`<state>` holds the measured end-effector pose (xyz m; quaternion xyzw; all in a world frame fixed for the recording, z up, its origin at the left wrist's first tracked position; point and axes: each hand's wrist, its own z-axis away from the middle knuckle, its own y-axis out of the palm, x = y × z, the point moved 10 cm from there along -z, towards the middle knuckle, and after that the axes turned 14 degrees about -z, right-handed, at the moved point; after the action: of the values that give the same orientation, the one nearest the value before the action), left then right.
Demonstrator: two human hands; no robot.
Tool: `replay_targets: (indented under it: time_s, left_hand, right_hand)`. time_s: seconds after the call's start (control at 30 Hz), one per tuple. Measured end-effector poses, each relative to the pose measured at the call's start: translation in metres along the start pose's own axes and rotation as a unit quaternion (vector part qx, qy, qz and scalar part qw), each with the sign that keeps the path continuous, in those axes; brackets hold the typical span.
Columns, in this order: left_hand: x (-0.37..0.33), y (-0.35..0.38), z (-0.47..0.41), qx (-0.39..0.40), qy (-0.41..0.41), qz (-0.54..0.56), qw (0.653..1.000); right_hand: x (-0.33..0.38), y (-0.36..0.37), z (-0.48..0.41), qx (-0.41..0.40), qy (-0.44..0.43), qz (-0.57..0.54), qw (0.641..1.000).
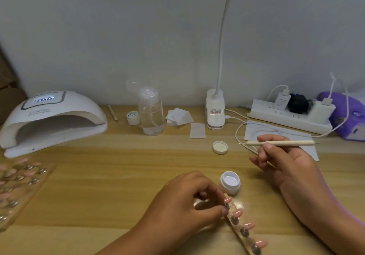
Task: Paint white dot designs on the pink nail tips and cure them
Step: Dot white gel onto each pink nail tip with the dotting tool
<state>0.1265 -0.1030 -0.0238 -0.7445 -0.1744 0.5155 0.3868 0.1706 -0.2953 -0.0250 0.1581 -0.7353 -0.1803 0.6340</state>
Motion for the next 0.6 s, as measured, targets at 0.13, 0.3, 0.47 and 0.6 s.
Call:
replay_targets:
  time_s: [0.13,0.3,0.47,0.6]
  left_hand:
    - [-0.005,0.001,-0.002,-0.020,0.000,-0.027,0.999]
    - [0.002,0.003,-0.006,-0.017,-0.041,0.056,0.997]
    - [0.003,0.001,-0.001,-0.021,-0.033,0.121,0.992]
    - [0.012,-0.013,0.008,-0.055,-0.048,0.204,0.976]
  right_hand:
    - [-0.009,0.001,-0.003,0.016,0.075,-0.064,0.995]
    - [-0.020,0.023,0.008,0.179,0.304,-0.122,0.928]
    - [-0.026,0.036,0.020,0.218,0.320,-0.175,0.905]
    - [-0.025,0.041,0.032,0.246,0.361,-0.162,0.885]
